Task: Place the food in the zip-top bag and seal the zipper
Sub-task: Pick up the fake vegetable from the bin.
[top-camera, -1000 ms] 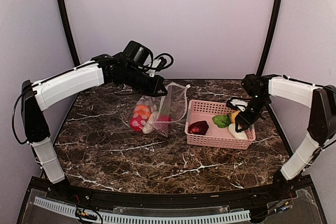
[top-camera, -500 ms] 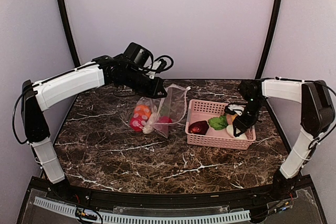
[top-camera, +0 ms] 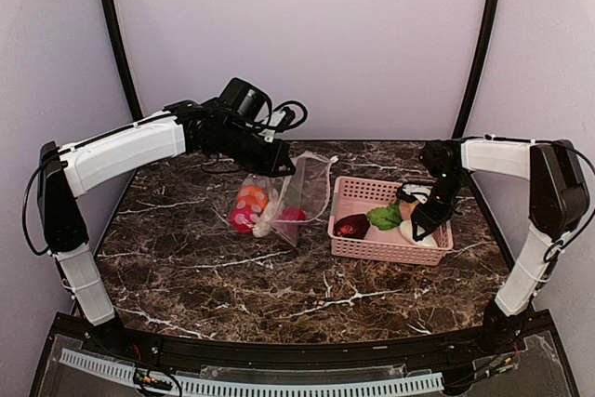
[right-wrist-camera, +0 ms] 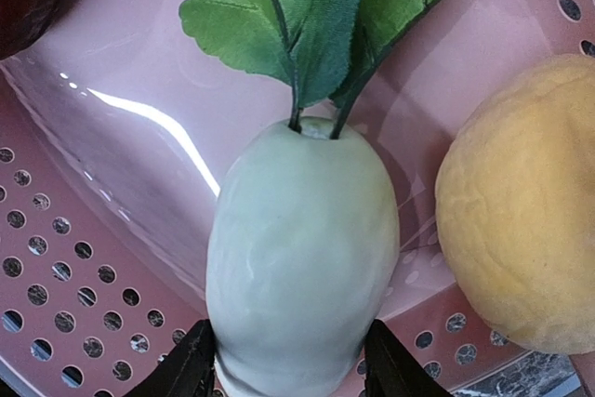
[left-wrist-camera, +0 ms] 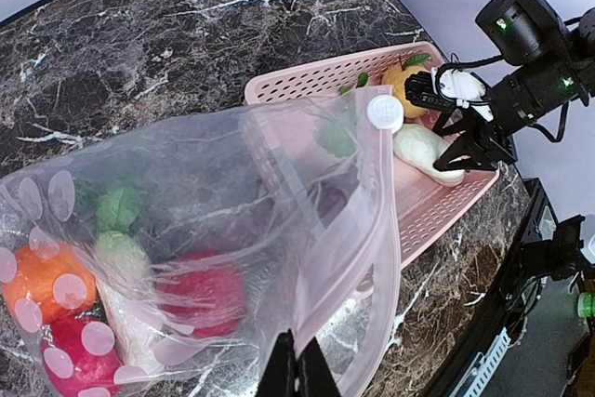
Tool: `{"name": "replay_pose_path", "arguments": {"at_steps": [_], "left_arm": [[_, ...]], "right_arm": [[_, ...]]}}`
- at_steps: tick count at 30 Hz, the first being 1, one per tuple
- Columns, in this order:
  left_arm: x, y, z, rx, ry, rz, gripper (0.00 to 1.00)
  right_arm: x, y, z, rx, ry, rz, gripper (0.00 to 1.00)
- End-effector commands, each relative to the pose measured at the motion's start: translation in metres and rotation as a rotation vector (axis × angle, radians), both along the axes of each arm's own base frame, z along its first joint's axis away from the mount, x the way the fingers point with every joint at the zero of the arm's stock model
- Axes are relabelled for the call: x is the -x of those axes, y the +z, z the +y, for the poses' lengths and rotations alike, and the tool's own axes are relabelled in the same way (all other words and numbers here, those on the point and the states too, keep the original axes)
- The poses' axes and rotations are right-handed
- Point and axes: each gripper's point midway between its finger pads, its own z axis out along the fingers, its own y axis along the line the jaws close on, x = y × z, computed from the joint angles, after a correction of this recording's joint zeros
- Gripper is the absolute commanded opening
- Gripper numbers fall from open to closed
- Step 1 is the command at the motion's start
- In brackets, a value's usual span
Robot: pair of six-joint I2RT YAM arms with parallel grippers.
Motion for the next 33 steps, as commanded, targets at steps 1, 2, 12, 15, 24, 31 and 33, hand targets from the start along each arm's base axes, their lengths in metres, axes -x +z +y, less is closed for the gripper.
{"name": "replay_pose_path", "arguments": {"at_steps": [1,2,12,15,24,31,33], "left_arm": [[0.004,0.015,0.004,0.023,-0.002,-0.031,0.01],[0.004,0.015,0.003,0.024,-0.002,-0.031,0.01],[0.005,0.014,0.003,0.024,-0.003,-0.027,0.01],[0.005,0.014,0.003,0.023,-0.002,-0.026,0.01],[0.004,0.014,0.002,0.027,-0.004,-0.023,0.01],[0.006,0.013,0.003,0.021,-0.005,-0.019,0.01],[0.006,0.013,0.003,0.02,-0.006,-0.019,0.01]], "right_arm": [[-0.008,-0.012,0.001,0.002,-0.012,0.008,0.52],[-0.01,-0.011,0.002,-0.002,-0.01,0.002,0.52],[-0.029,-0.007,0.012,-0.022,0.016,0.007,0.62],[-0.036,-0.005,0.016,-0.021,0.03,-0.004,0.64],[-0.052,-0.007,0.027,-0.014,0.057,-0.012,0.64],[-0.055,-0.008,0.031,-0.006,0.065,-0.022,0.53],[-0.057,-0.001,0.032,-0.011,0.062,-0.042,0.49]]}}
